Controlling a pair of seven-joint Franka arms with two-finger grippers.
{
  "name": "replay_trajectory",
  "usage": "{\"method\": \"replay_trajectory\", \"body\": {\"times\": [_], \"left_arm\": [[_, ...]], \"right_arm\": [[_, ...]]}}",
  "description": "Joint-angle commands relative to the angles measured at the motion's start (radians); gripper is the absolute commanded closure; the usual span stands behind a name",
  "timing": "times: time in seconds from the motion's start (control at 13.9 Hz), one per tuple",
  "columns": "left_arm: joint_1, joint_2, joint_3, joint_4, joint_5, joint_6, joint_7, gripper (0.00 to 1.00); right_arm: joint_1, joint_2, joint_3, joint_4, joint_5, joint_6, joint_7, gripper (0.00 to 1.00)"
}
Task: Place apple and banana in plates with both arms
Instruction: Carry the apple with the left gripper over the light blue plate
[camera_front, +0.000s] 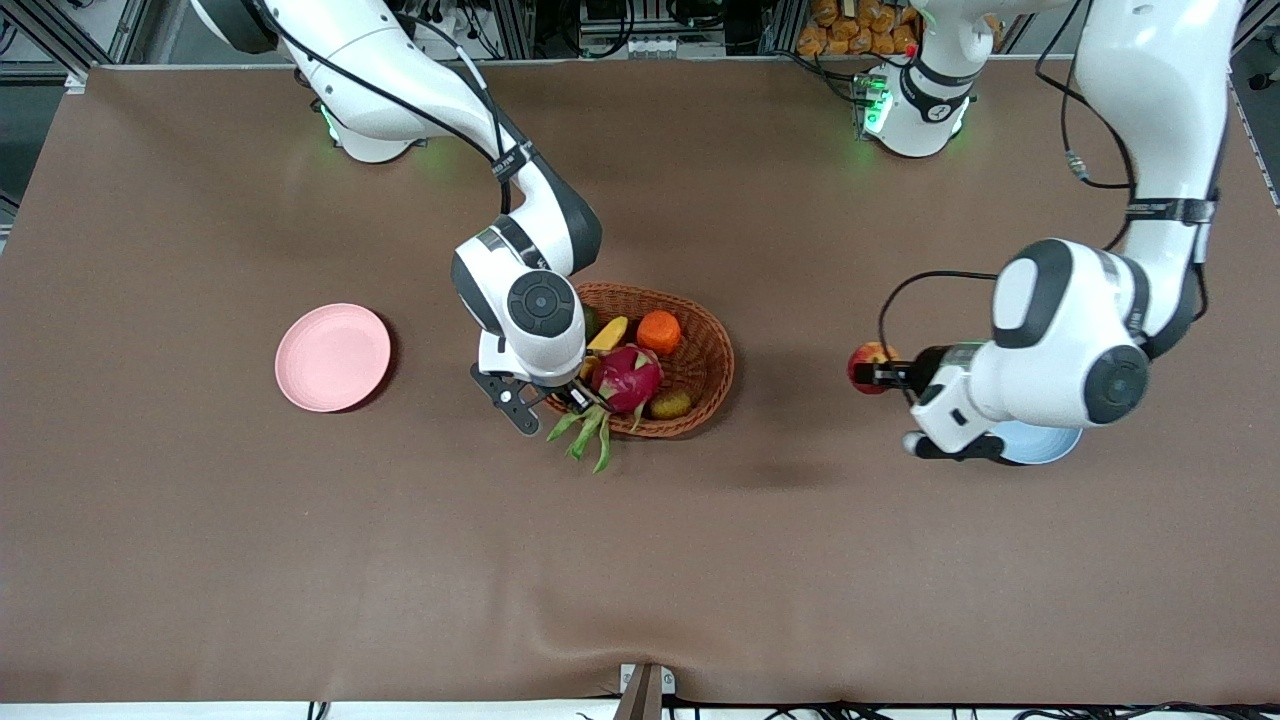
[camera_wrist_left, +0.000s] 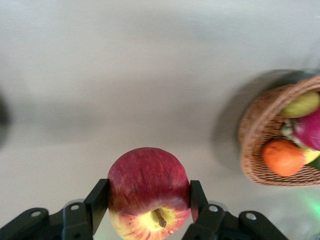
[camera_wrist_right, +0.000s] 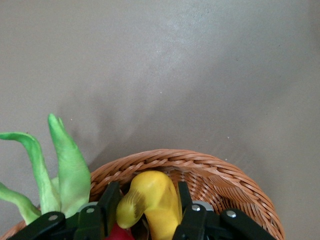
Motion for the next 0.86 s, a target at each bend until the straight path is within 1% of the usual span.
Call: {"method": "replay_trajectory", "body": {"times": [0.0,0.07,0.14,0.29,0.43,0.58,0.65,0.72,0.79], "left_arm": [[0.054,-0.016,-0.006,-0.030,0.117,-0.023,0.028,0.80],[0.073,-0.013,-0.006,-0.032,0.197,-0.023,0.046,0.80],[0.105,-0.007,-0.007,-0.033,0.231,-0.021,0.059,0.80],[0.152,0.005,-0.007,-0.036,0.248,-0.008,0.142,0.80],[0.218,0.053,-0.007,-0.033,0.250,0.040,0.258,0.80],[0.245,0.087,-0.006,-0.033,0.250,0.081,0.319,0.80],[0.245,0.093,-0.004,-0.035,0.271,0.094,0.321,0.80],[0.245,0.102,-0.002,-0.033,0.340,0.120,0.323,0.80],[0.260,0.119,-0.004,-0.033,0.377,0.141,0.326,0.80]], "right_arm": [[0.012,0.018,-0.007,0.023,-0.004,-0.001,0.005,0.47],[0.012,0.018,-0.007,0.021,-0.004,-0.002,0.005,0.50],[0.012,0.018,-0.007,0.021,-0.006,-0.001,0.004,0.50],[0.012,0.019,-0.007,0.021,-0.006,-0.001,0.004,0.52],[0.012,0.019,-0.007,0.021,-0.006,-0.002,0.004,0.55],[0.012,0.019,-0.006,0.021,-0.007,-0.001,0.002,0.57],[0.012,0.021,-0.007,0.021,-0.007,-0.002,0.002,0.58],[0.012,0.021,-0.007,0.021,-0.007,-0.001,0.002,0.61],[0.014,0.021,-0.007,0.021,-0.007,-0.001,0.002,0.64]]}}
